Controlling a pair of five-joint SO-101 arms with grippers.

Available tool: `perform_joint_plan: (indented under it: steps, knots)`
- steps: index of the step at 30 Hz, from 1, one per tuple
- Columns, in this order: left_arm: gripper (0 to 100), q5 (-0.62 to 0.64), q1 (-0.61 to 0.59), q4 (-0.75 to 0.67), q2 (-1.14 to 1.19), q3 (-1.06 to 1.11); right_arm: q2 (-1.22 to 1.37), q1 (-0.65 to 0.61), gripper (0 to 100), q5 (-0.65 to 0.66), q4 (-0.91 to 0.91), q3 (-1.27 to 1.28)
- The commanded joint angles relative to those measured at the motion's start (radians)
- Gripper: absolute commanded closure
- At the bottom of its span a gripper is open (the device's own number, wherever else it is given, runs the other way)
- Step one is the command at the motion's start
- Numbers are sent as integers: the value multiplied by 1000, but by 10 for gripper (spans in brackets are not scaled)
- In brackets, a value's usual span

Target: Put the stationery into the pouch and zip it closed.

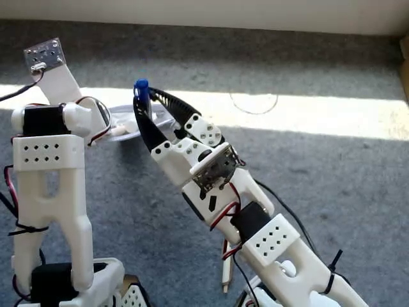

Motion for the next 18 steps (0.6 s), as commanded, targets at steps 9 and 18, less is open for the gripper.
perform_joint_plan:
  steps: [9,18]
  knots:
    - [965,-11,-19,-14,18,7,-28,-48,991,143,-22,48]
    - [965,-11,-19,-14,18,7,-33,-48,851,141,71,41]
